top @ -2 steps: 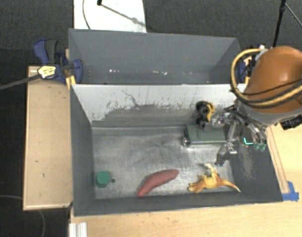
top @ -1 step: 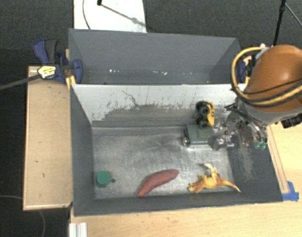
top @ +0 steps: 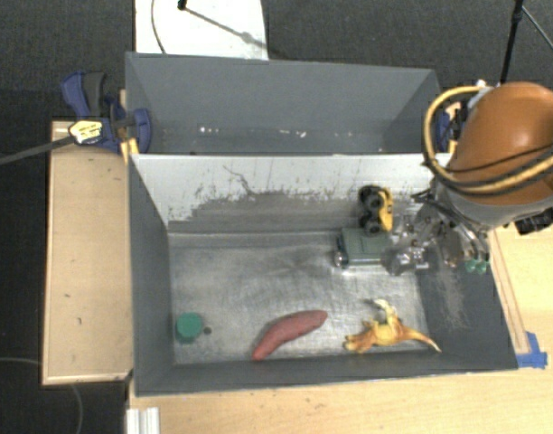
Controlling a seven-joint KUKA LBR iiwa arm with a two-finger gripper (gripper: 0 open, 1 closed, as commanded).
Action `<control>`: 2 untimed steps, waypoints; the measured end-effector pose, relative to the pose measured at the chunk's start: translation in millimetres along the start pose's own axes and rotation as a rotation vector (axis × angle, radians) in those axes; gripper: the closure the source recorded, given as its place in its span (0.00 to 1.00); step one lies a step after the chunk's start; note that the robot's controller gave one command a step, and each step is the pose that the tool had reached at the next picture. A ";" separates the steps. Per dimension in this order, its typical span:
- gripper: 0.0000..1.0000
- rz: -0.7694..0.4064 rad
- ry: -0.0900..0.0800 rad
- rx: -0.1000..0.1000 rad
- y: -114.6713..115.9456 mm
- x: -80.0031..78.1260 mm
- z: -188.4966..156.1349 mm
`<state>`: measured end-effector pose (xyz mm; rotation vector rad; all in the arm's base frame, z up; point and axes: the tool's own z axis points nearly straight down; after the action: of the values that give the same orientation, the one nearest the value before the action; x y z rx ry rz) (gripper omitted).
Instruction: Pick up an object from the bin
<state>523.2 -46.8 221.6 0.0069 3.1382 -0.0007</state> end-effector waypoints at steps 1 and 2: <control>1.00 -0.048 0.001 0.001 5.5 -14.5 0.9; 1.00 -0.233 -0.003 -0.001 4.4 -43.6 7.8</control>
Offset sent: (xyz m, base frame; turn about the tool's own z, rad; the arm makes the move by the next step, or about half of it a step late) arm 0.0508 -0.0004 -0.0122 -0.2497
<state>566.8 -42.5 214.0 -0.3573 3.1153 -0.0001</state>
